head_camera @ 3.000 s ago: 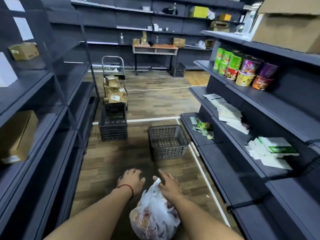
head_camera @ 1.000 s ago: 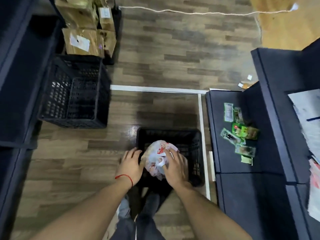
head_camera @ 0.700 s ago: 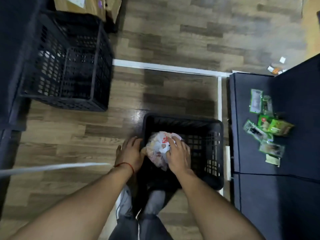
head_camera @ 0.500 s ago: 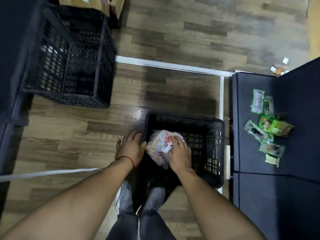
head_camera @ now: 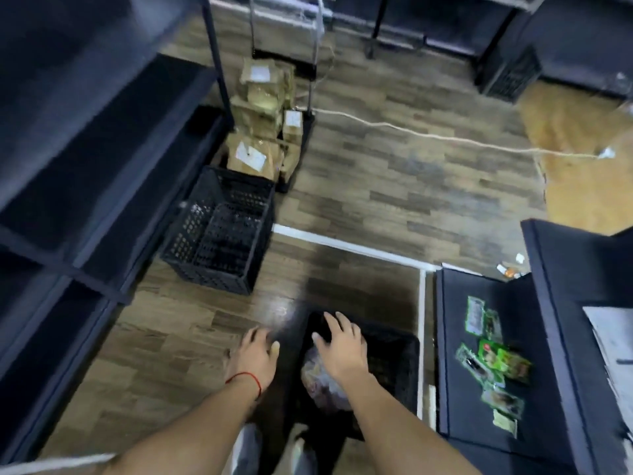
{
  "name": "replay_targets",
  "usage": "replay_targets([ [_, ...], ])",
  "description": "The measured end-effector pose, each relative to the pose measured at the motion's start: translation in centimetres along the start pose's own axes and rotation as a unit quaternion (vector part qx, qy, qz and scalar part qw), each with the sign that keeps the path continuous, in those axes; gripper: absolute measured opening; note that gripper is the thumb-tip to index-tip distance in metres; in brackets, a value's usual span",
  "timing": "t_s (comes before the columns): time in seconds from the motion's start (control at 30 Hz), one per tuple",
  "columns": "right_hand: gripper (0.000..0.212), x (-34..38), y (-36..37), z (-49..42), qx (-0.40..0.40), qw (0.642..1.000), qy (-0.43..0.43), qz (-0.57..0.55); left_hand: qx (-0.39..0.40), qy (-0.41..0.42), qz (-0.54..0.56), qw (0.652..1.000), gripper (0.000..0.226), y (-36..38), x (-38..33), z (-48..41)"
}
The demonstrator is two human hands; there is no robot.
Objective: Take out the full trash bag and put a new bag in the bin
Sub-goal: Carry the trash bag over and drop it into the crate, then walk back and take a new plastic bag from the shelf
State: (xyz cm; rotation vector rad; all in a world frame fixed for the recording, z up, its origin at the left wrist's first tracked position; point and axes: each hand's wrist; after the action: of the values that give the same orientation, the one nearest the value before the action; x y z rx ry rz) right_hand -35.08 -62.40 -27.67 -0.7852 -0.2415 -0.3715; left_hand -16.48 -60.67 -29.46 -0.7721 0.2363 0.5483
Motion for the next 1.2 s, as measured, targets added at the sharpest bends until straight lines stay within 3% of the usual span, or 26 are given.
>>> replay_targets([
  [0.2,0.060,11.1,-0.7,5.0,0.050,0.981,-0.150,0.111,-0.093,-0.106,0.073,0.987,0.046,-5.2,3.3,10.5],
  [0.53,0.060,22.9,5.2,13.8,0.107,0.881,-0.353,0.295,-0.252,-0.262,0.214,0.907,0.048,-4.6,13.4,26.1],
  [0.87,0.061,32.5,20.0,26.4,0.213,0.717,-0.504,0.432,-0.352,-0.426,0.390,0.737,0.047,5.3,24.9,41.2],
  [1.1,0.062,38.5,34.3,37.9,0.260,0.559,-0.597,0.513,-0.419,-0.520,0.475,0.573,0.043,12.5,32.5,52.2],
  [1.2,0.062,40.1,39.8,42.4,0.275,0.502,-0.624,0.532,-0.422,-0.546,0.498,0.525,0.045,14.5,35.9,56.3],
])
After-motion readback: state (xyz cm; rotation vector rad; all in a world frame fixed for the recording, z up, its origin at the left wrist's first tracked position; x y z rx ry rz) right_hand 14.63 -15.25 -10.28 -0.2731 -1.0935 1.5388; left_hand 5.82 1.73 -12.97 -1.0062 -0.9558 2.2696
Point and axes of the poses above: each hand's wrist, its own z-axis away from the middle knuckle, its own y-axis out of the palm, x = y × z, and after that the axes turned 14 degrees about x, right-handed
